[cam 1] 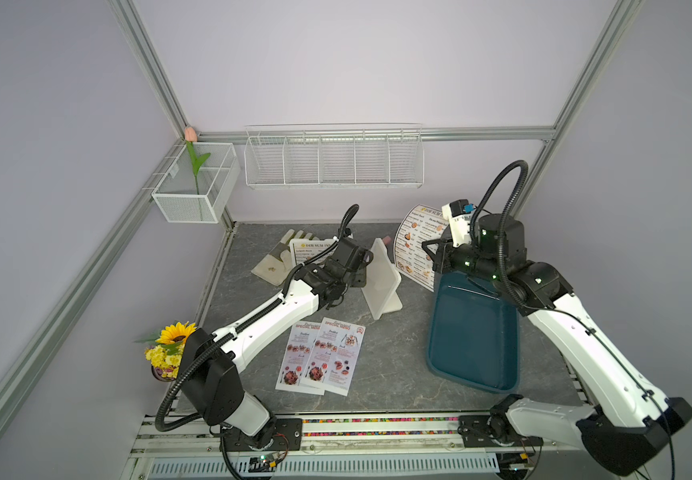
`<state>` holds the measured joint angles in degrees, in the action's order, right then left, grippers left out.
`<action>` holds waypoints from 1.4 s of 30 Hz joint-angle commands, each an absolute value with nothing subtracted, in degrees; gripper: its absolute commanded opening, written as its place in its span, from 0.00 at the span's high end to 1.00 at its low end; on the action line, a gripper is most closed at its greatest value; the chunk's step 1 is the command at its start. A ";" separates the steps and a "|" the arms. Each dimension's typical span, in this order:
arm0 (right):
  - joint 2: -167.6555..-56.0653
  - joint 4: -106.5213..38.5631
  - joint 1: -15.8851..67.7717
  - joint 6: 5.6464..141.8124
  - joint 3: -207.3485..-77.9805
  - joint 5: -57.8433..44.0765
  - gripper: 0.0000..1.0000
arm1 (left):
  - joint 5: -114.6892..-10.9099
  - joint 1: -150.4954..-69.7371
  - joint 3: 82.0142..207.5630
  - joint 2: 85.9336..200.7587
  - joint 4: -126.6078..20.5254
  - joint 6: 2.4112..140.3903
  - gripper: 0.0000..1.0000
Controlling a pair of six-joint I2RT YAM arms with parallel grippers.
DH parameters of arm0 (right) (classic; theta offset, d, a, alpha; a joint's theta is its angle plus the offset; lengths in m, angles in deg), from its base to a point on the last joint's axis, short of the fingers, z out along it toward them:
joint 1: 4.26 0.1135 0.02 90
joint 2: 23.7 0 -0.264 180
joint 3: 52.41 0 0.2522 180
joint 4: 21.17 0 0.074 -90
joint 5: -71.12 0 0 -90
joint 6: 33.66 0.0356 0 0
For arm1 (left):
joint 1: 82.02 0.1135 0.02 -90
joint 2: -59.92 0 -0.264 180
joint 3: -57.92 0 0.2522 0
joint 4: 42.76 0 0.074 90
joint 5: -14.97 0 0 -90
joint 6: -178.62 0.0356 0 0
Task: Replace the menus in the menu holders
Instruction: Insert the menu into the menu holder.
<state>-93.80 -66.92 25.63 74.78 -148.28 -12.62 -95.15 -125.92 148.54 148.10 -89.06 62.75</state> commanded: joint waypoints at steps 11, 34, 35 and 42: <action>-94.36 -66.22 26.05 75.33 -146.77 -11.92 0.93 | -95.59 -126.05 148.42 147.98 -89.66 61.94 0.38; -99.82 -65.74 26.02 73.36 -149.14 -14.75 0.93 | -89.74 -126.01 148.10 145.65 -89.02 65.09 0.39; -100.16 -65.45 26.00 73.25 -149.21 -14.75 0.93 | -89.95 -126.05 148.10 145.10 -89.09 65.07 0.39; -102.93 -64.13 25.98 71.27 -150.24 -16.53 0.93 | -91.74 -126.05 148.65 141.08 -88.63 66.79 0.39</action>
<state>-102.13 -66.50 25.65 73.21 -148.63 -15.02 -90.65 -125.92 148.54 143.38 -88.99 65.59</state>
